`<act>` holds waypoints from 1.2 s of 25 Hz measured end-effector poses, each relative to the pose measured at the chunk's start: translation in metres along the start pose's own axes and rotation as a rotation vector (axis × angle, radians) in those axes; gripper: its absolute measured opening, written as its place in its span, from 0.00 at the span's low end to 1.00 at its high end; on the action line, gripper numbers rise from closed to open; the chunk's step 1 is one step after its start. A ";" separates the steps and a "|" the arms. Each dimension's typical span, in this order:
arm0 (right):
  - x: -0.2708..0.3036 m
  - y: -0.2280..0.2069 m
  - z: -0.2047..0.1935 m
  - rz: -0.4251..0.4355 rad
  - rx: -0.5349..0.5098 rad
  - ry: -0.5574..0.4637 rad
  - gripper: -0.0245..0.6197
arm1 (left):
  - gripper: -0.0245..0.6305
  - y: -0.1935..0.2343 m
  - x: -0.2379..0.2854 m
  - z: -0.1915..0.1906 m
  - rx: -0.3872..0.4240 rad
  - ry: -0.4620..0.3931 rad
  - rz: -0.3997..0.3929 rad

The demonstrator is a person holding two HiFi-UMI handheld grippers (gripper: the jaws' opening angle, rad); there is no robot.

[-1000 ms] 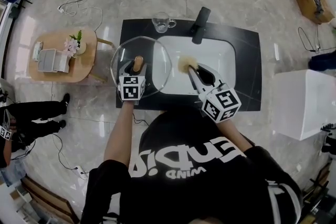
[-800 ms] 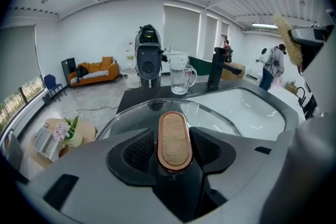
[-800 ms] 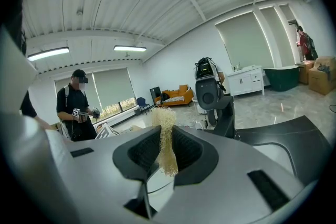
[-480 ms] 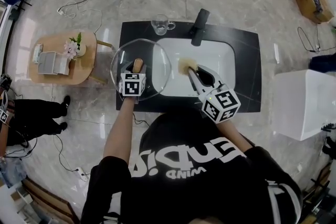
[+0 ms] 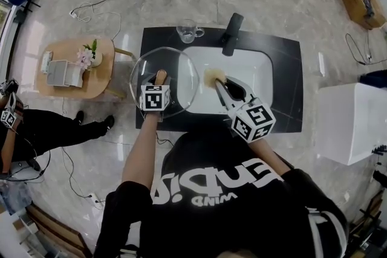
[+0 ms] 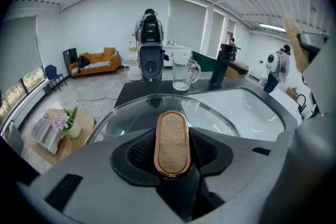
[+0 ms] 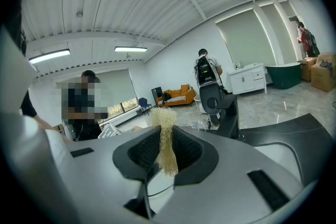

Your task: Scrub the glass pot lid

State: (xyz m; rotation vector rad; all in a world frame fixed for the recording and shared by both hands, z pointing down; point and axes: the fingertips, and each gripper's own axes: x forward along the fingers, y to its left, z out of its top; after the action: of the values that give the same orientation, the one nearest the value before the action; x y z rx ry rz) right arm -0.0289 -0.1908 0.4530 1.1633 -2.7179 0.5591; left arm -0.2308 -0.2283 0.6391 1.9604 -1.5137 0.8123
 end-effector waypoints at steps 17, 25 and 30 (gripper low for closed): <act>0.005 -0.008 0.002 0.012 -0.008 0.008 0.13 | 0.31 -0.002 -0.056 0.034 -0.025 -0.081 0.044; -0.001 -0.007 0.007 0.007 -0.012 -0.009 0.13 | 0.31 -0.008 -0.093 0.056 -0.178 -0.212 -0.037; -0.009 -0.022 0.009 -0.032 -0.001 -0.024 0.13 | 0.31 -0.011 -0.111 0.065 -0.395 -0.308 -0.178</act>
State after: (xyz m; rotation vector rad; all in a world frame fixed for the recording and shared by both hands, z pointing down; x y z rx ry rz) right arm -0.0063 -0.2026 0.4483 1.2193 -2.7137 0.5430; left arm -0.2324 -0.1996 0.5133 1.9364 -1.4990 0.1224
